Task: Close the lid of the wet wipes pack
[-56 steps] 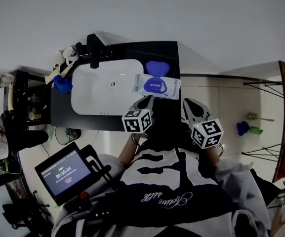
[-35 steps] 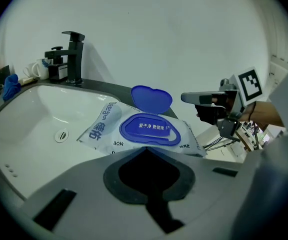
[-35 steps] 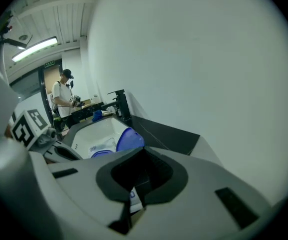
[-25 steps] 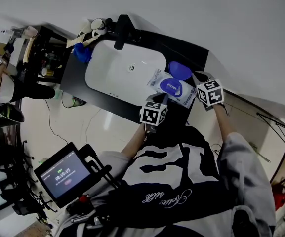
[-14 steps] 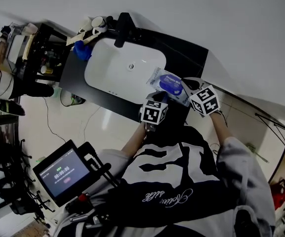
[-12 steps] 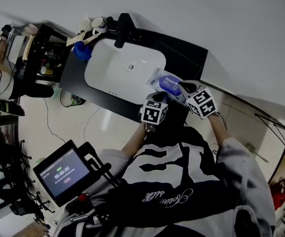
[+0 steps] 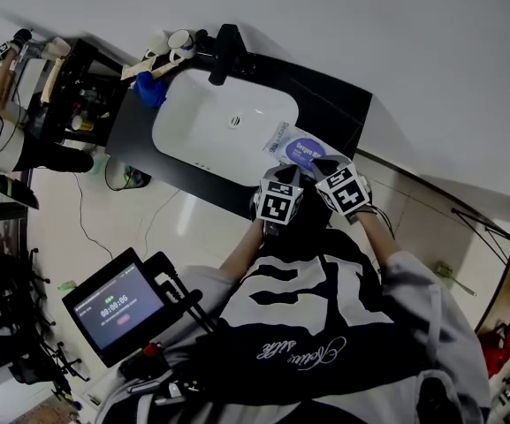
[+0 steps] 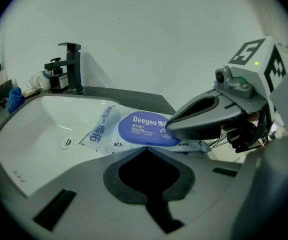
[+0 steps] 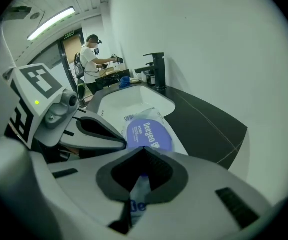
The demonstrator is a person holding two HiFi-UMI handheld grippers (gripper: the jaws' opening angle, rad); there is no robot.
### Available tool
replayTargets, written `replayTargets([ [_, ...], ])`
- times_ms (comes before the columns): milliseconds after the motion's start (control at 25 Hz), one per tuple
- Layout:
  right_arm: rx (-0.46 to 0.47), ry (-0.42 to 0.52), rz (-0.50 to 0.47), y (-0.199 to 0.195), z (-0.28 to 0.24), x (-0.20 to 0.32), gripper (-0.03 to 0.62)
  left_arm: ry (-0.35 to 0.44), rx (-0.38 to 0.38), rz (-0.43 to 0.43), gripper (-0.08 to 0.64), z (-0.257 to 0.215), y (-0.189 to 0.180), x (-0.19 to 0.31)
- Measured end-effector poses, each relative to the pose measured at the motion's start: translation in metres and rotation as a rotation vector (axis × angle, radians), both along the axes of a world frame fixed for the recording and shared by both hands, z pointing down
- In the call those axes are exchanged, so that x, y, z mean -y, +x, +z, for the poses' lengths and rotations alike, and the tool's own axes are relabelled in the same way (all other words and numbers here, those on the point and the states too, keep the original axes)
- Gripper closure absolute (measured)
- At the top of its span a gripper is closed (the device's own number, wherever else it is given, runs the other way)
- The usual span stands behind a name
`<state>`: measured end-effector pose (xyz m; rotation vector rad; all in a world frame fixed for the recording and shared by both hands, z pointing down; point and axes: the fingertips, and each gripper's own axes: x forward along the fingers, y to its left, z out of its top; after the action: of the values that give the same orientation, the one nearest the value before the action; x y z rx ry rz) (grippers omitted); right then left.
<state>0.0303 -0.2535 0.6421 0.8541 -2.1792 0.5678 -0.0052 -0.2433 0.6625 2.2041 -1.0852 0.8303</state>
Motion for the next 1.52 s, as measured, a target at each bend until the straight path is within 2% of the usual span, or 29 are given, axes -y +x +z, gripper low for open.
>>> replayTargets([
  [120,-0.031,-0.016,0.000,-0.002,0.000,0.000,0.594,0.003,0.024,-0.002,0.561,-0.001,-0.002,-0.003],
  [240,-0.018,-0.020,0.008,-0.003,-0.001,0.000,0.594,0.021,0.034,-0.006,0.561,0.000,-0.003,-0.002],
  [320,0.010,-0.009,0.037,0.000,-0.003,0.001,0.594,0.023,0.021,-0.003,0.561,-0.001,-0.002,0.000],
  [400,0.033,0.004,0.087,0.004,-0.005,0.001,0.594,-0.008,-0.009,-0.023,0.561,-0.003,-0.004,-0.001],
  [520,0.102,0.027,0.157,0.005,-0.014,0.000,0.594,-0.072,-0.059,-0.113,0.561,0.000,-0.020,-0.008],
  [640,0.222,0.019,0.217,0.001,-0.025,-0.001,0.594,-0.084,-0.086,-0.166,0.561,0.000,-0.035,-0.012],
  [800,0.311,0.038,0.238,0.013,-0.057,-0.037,0.594,-0.017,-0.087,-0.177,0.561,-0.034,-0.029,-0.042],
  [1000,0.368,0.073,0.233,0.026,-0.085,-0.083,0.594,0.064,-0.146,-0.205,0.561,-0.084,-0.014,-0.086],
  [1320,0.396,0.095,0.269,0.024,-0.102,-0.122,0.594,0.159,-0.206,-0.177,0.561,-0.126,-0.013,-0.113],
  [1520,0.421,0.129,0.315,0.010,-0.111,-0.137,0.594,0.219,-0.253,-0.149,0.561,-0.149,-0.025,-0.122],
])
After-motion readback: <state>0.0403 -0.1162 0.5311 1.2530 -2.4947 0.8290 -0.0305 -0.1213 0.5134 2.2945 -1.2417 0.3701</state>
